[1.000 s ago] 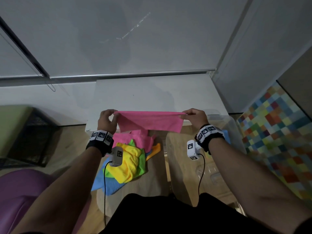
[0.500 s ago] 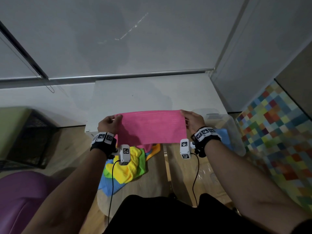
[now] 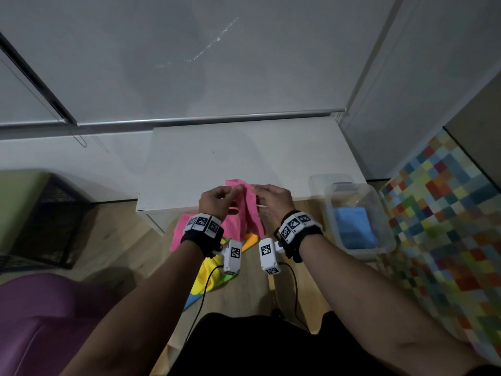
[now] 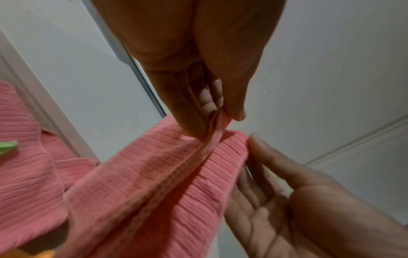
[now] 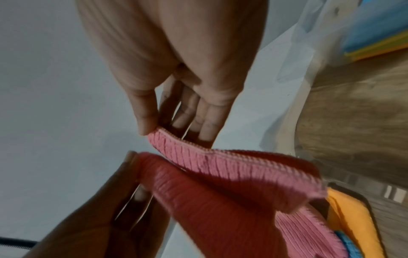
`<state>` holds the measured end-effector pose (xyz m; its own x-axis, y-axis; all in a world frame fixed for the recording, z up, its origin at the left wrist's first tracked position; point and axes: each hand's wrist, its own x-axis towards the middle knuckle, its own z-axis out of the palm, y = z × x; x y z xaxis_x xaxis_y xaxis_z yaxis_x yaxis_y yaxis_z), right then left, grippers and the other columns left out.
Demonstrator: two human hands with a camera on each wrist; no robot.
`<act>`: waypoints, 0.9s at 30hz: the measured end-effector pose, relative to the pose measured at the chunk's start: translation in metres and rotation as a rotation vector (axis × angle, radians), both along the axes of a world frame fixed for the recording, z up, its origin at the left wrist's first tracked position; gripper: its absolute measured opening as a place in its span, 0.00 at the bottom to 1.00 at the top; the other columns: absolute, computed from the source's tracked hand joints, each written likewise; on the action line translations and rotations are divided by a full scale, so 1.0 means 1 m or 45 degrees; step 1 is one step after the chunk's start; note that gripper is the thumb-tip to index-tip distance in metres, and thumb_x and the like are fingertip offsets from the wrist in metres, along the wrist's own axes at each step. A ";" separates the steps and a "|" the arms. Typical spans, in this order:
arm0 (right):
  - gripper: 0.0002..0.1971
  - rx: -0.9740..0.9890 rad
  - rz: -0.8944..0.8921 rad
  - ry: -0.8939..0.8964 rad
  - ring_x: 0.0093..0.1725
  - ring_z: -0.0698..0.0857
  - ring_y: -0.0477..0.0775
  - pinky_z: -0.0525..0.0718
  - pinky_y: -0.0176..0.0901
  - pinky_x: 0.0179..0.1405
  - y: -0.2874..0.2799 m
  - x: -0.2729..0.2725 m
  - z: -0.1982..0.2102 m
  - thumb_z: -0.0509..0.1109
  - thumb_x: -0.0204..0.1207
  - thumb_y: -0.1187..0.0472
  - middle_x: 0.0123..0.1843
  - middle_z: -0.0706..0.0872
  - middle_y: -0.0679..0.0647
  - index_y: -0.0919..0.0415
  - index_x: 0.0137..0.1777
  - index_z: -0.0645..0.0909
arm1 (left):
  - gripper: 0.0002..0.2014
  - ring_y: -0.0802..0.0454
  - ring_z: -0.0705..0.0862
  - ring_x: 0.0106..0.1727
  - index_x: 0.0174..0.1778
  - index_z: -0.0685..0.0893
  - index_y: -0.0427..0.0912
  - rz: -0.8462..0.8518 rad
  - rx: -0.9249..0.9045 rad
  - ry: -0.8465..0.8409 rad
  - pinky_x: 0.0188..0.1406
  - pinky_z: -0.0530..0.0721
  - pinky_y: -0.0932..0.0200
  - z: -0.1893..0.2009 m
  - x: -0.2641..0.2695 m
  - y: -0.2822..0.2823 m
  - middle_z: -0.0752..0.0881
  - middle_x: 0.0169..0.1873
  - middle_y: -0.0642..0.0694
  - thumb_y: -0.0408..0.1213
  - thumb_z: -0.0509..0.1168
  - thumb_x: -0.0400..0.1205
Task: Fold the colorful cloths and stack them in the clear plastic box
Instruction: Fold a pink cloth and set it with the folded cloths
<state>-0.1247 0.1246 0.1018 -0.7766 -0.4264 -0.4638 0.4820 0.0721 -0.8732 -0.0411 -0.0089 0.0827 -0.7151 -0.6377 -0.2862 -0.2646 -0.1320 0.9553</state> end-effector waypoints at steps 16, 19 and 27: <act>0.15 -0.116 0.213 0.014 0.49 0.91 0.57 0.89 0.47 0.47 0.000 0.004 -0.005 0.81 0.68 0.60 0.50 0.92 0.59 0.64 0.54 0.89 | 0.07 0.47 0.89 0.35 0.41 0.87 0.43 -0.128 -0.318 -0.004 0.35 0.89 0.54 -0.008 0.005 0.005 0.90 0.36 0.44 0.40 0.77 0.74; 0.13 0.001 0.222 0.038 0.46 0.88 0.57 0.85 0.45 0.45 0.000 -0.002 -0.010 0.80 0.69 0.62 0.45 0.90 0.57 0.63 0.53 0.88 | 0.16 0.54 0.83 0.34 0.42 0.82 0.48 -0.149 -0.524 -0.041 0.35 0.85 0.59 -0.015 0.006 0.002 0.86 0.37 0.46 0.50 0.80 0.67; 0.02 0.150 0.371 0.055 0.45 0.85 0.60 0.81 0.54 0.52 0.016 -0.017 -0.012 0.76 0.68 0.59 0.40 0.87 0.54 0.55 0.40 0.88 | 0.23 0.46 0.79 0.58 0.53 0.85 0.50 -0.373 -1.126 -0.025 0.58 0.81 0.44 -0.033 0.025 -0.030 0.82 0.56 0.46 0.50 0.79 0.64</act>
<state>-0.1417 0.1404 0.0902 -0.6495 -0.5791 -0.4928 0.3888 0.3040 -0.8697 -0.0161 -0.0387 0.0496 -0.8824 -0.4242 0.2036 -0.1893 0.7162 0.6717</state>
